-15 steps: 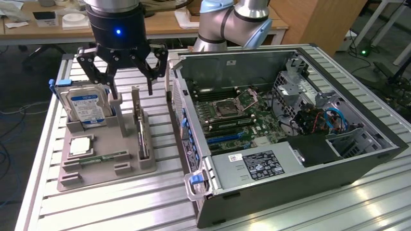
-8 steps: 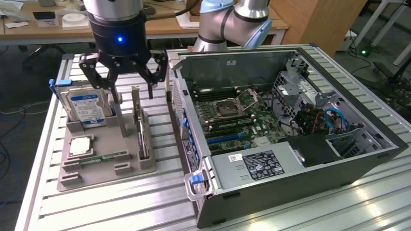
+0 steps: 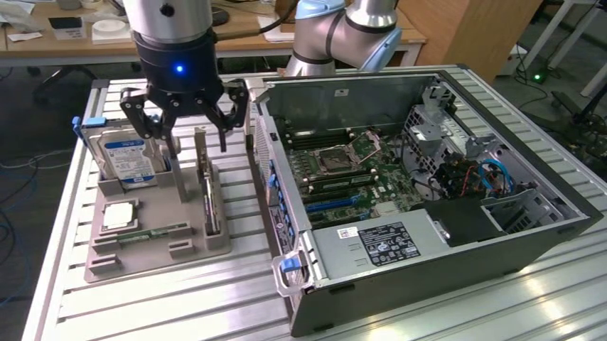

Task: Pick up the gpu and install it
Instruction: 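Pick up the gpu and move the gpu toward the slot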

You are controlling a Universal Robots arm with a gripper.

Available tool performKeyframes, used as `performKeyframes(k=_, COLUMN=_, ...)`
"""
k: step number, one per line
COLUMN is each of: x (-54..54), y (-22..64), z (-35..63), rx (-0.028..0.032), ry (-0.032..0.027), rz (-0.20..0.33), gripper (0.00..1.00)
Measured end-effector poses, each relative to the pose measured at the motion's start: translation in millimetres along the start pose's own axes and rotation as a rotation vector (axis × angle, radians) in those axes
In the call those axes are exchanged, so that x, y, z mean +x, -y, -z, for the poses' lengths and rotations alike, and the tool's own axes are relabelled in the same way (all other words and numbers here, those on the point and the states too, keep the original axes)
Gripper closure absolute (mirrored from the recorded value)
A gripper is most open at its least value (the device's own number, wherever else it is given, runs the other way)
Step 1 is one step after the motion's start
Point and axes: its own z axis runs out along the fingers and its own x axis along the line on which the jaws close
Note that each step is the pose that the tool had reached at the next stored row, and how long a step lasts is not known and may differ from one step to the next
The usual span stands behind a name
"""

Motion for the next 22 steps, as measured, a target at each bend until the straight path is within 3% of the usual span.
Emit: performKeyframes(k=22, x=0.5, y=1.6, z=-32.8, rx=-0.0025, ry=0.0003, rz=0.026, gripper=0.29)
